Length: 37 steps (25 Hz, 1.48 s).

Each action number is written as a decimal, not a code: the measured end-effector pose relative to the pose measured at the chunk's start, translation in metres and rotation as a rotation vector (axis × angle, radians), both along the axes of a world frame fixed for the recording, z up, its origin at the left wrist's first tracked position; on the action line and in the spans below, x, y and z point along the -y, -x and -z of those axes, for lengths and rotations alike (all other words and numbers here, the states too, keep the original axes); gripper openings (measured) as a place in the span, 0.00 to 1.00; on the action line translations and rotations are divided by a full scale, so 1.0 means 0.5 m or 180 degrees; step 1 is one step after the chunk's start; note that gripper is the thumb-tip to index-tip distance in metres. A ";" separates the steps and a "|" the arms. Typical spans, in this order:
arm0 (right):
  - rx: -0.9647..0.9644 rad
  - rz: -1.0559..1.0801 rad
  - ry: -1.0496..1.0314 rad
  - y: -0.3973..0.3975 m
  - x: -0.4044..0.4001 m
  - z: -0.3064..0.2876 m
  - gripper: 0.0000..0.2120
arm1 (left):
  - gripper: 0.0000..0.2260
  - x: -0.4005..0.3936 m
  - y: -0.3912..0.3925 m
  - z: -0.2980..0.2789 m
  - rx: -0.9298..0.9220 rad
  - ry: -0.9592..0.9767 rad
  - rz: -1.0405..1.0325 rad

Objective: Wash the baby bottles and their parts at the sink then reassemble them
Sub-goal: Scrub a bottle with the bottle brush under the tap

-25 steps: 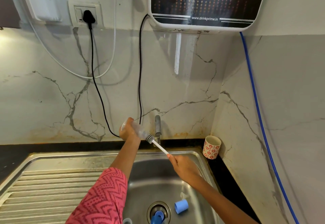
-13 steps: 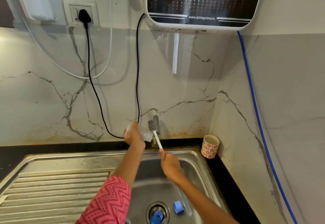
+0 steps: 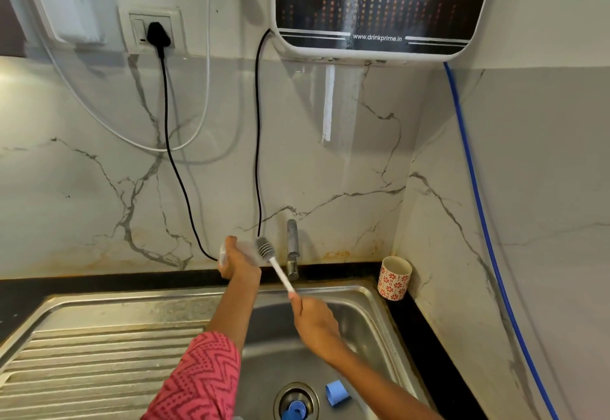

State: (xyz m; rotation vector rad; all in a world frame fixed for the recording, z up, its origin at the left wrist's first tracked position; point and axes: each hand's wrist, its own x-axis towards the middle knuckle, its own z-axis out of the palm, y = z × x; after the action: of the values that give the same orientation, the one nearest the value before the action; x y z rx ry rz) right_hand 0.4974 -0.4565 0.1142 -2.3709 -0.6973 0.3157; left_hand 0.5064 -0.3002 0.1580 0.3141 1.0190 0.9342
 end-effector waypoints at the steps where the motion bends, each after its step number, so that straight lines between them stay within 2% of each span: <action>1: 0.0079 -0.0008 0.0063 0.004 0.002 0.005 0.27 | 0.26 -0.009 0.003 0.000 -0.0071 0.0042 -0.0007; 4: -0.0086 0.0099 -0.0153 0.001 -0.012 0.004 0.29 | 0.25 -0.007 0.006 0.007 -0.0315 -0.0341 0.0298; 7: -0.0354 0.0102 -0.0123 0.001 -0.030 -0.013 0.27 | 0.29 -0.008 0.009 0.001 0.0071 0.0062 0.0080; 8: -0.0685 0.0173 -0.0231 -0.005 -0.033 -0.021 0.25 | 0.30 -0.007 0.012 -0.001 0.0124 0.0028 0.0079; 11: -0.2325 0.0348 -0.0744 -0.033 -0.021 -0.074 0.23 | 0.33 0.010 0.017 0.017 0.0433 0.0063 0.0318; 12: -0.2529 0.0279 -0.0822 -0.042 -0.011 -0.083 0.23 | 0.34 0.011 0.019 0.020 0.0606 0.0116 0.0420; 15: -0.2612 0.0141 -0.0952 -0.044 0.015 -0.066 0.22 | 0.34 -0.004 0.018 0.025 0.0707 -0.0166 0.0734; 19: -0.2529 -0.0018 -0.1092 -0.038 0.015 -0.066 0.22 | 0.28 0.002 0.018 0.061 -0.0156 -0.1313 0.1735; 20: -0.2454 0.0001 -0.1169 -0.040 0.014 -0.075 0.22 | 0.28 0.000 0.023 0.069 -0.0222 -0.1321 0.1771; 22: -0.2175 0.0100 -0.1308 -0.045 0.018 -0.083 0.22 | 0.30 -0.013 0.043 0.074 -0.0102 -0.1032 0.1420; 25: -0.1636 0.0130 -0.1035 -0.034 0.026 -0.062 0.21 | 0.31 -0.031 0.060 0.075 0.0639 -0.0255 0.0789; 27: -0.1372 0.0018 -0.0710 -0.017 0.017 -0.042 0.21 | 0.31 -0.026 0.062 0.077 0.0606 -0.0444 0.1274; 29: -0.1300 0.0035 -0.0673 -0.011 -0.001 -0.044 0.22 | 0.32 -0.013 0.063 0.080 0.0392 -0.0827 0.2254; 31: -0.1171 -0.0053 -0.0516 -0.019 -0.009 -0.066 0.23 | 0.30 -0.004 0.071 0.079 0.0321 -0.0917 0.2997; 34: -0.1017 -0.0102 -0.0366 -0.036 -0.005 -0.090 0.22 | 0.27 -0.016 0.073 0.067 -0.0028 -0.1212 0.3317; 37: -0.1401 0.0077 -0.0621 -0.022 -0.005 -0.097 0.22 | 0.30 -0.036 0.058 0.055 -0.0368 -0.1482 0.3017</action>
State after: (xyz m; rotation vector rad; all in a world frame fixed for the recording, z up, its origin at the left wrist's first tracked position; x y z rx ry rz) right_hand 0.5085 -0.4537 0.1629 -2.0261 -0.4654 0.6996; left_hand 0.4773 -0.2821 0.1307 1.1365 0.6131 0.2640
